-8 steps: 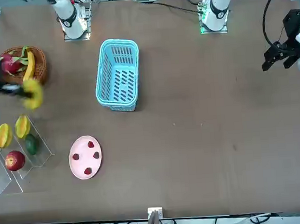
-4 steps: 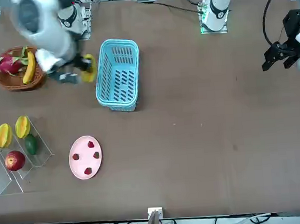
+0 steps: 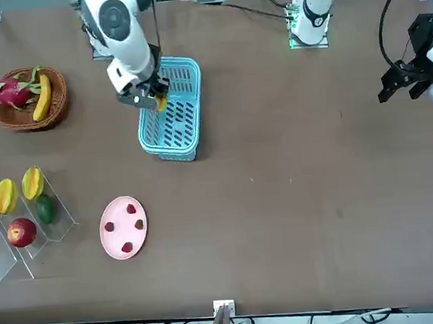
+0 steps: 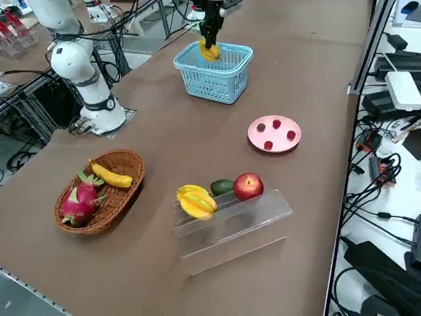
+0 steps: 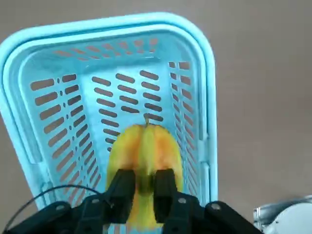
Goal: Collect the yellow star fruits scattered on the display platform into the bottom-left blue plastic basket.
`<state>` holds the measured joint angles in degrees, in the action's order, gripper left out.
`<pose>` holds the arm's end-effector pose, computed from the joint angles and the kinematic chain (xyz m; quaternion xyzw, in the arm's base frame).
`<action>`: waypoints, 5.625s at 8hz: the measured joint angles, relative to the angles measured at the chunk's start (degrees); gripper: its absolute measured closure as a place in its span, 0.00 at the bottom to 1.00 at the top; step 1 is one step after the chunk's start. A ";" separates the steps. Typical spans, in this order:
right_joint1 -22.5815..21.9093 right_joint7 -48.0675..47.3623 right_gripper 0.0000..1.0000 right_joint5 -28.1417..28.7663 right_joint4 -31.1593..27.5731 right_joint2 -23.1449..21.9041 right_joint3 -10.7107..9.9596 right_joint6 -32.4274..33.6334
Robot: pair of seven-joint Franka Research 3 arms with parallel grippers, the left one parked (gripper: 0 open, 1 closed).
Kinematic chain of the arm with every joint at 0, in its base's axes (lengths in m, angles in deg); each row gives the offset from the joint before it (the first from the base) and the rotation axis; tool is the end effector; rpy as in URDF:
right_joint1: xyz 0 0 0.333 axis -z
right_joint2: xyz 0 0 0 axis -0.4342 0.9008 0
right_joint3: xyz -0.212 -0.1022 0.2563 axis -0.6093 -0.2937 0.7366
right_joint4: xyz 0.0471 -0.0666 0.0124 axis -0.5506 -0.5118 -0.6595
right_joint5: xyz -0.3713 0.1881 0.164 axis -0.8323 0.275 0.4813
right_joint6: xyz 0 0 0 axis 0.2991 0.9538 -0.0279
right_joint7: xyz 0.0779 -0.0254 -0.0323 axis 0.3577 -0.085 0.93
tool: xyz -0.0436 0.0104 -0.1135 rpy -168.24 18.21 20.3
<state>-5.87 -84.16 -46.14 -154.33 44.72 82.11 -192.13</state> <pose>0.4721 0.3578 0.4120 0.9899 -0.1153 -0.0795 0.0217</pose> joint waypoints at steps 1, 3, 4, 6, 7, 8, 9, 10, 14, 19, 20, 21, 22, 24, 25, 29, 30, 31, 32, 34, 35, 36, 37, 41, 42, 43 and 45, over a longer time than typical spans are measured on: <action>0.00 -0.12 0.52 -0.01 0.23 -0.19 -0.45 -0.26; 0.94 -0.34 0.17 -0.39 2.84 -1.84 -2.25 1.25; 3.01 -0.14 0.03 -1.34 5.73 -2.61 -3.08 3.98; 13.06 11.39 0.03 -3.73 12.38 -3.05 -5.40 9.06; 20.29 21.98 0.02 -4.95 13.99 -2.68 -7.13 10.85; 28.39 33.03 0.02 -6.21 14.29 -1.59 -8.59 11.22; 36.57 44.28 0.01 -6.66 14.45 0.75 -9.43 9.13; 43.35 54.42 0.01 -6.66 15.41 3.99 -9.74 5.91; 53.66 68.83 0.00 -6.68 24.02 17.75 -9.50 -0.03; 56.11 72.16 0.00 -6.66 25.59 25.05 -8.84 -9.41; 56.09 72.16 0.00 -6.61 25.82 25.43 -8.39 -10.71; 56.08 72.05 0.00 -5.80 25.85 25.75 -8.10 -12.36; 56.08 71.95 0.00 -4.26 25.85 26.27 -8.03 -13.96; 56.04 71.48 0.00 -2.50 25.88 27.24 -7.90 -15.28; 55.98 70.74 0.00 -2.14 25.89 27.47 -7.80 -15.46; 55.31 70.10 0.01 -2.00 25.91 28.32 -7.50 -15.65; 55.31 70.09 0.03 -2.00 25.91 28.63 -7.50 -15.65; 55.31 70.09 0.03 -2.01 25.91 28.90 -7.50 -15.78; 55.32 70.09 0.03 -2.01 25.91 29.01 -7.51 -15.89; 55.33 70.09 0.08 -2.01 25.93 29.02 -7.52 -15.96; 55.33 70.09 0.09 -2.01 25.93 29.04 -7.52 -16.07; 55.34 70.09 0.16 -2.01 25.93 29.14 -7.52 -16.36; 55.34 70.09 0.37 -2.01 25.96 29.25 -7.52 -16.76; 55.35 69.98 0.82 -2.02 27.48 29.60 -7.53 -17.06; 55.33 69.98 0.82 -2.04 27.96 29.60 -7.54 -16.63; 55.32 69.98 0.82 -2.08 28.77 29.60 -7.53 -14.84; 55.31 69.99 0.82 -2.79 33.27 29.54 -7.54 -6.86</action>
<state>49.44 -14.17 -48.93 -121.06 74.25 74.57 -199.00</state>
